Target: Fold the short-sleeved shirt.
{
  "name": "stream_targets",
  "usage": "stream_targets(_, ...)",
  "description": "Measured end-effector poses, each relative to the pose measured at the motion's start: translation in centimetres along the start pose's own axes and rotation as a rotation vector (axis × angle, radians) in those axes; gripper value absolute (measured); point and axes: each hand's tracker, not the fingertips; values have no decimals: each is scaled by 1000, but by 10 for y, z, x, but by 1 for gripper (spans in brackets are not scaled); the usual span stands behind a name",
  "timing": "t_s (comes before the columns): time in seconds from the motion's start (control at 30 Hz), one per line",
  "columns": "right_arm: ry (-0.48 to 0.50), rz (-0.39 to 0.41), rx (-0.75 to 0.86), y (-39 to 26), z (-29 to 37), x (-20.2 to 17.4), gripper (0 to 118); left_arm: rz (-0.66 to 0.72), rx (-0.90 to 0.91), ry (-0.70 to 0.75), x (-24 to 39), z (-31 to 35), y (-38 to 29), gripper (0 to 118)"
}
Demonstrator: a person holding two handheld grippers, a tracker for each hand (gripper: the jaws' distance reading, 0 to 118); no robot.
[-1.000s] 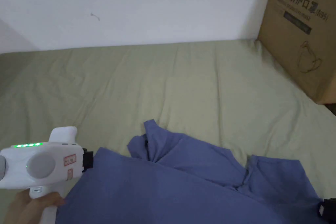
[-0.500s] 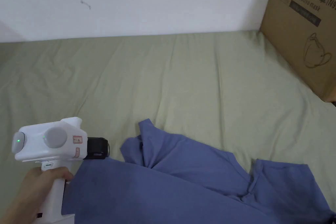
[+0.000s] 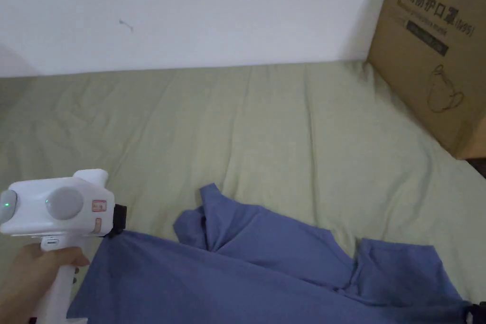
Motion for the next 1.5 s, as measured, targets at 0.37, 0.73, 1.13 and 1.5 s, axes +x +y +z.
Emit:
stream_targets(0.37, 129, -28, 254, 59, 95, -42, 0, -64, 321, 114, -15, 194, 13, 0)
stream_targets(0.73, 153, 100, 522, 176, 216, -123, 0, 15, 593, 203, -36, 350, 56, 0)
stream_targets(1.13, 60, 154, 707, 311, 301, -188, 0, 46, 732, 261, -35, 389, 147, 0)
stream_targets(1.5, -7, 140, 817, 419, 338, -218, 0, 58, 868, 283, -24, 378, 257, 0)
